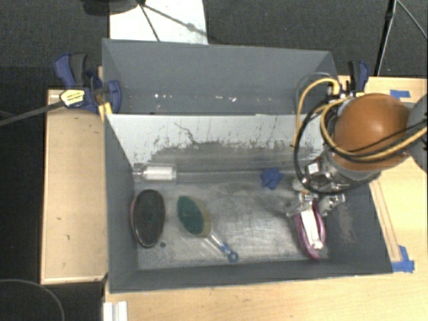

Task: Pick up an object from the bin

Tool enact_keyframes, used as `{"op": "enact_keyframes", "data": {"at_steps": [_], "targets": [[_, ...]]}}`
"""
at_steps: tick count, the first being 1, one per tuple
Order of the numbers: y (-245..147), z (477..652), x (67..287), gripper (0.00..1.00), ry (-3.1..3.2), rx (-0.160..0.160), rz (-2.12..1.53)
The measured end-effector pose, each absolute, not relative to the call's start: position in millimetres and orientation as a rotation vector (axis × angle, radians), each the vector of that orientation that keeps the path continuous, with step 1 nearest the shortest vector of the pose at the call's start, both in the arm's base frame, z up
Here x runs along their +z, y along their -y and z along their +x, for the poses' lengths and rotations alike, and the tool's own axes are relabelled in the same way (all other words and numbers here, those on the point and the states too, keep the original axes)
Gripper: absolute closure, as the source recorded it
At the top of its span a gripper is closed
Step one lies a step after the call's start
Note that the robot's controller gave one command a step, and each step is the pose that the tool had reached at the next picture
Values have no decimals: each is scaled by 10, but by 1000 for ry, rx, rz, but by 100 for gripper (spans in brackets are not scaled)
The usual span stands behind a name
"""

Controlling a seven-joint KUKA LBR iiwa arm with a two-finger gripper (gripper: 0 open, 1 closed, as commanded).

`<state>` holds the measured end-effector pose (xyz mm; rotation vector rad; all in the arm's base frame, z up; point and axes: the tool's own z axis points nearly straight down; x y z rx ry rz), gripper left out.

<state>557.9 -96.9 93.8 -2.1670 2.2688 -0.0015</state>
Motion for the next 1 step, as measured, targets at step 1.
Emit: {"op": "enact_keyframes", "data": {"at_steps": [1], "targets": [[964,5585,1139,100,-2273,-3,-2162]]}}
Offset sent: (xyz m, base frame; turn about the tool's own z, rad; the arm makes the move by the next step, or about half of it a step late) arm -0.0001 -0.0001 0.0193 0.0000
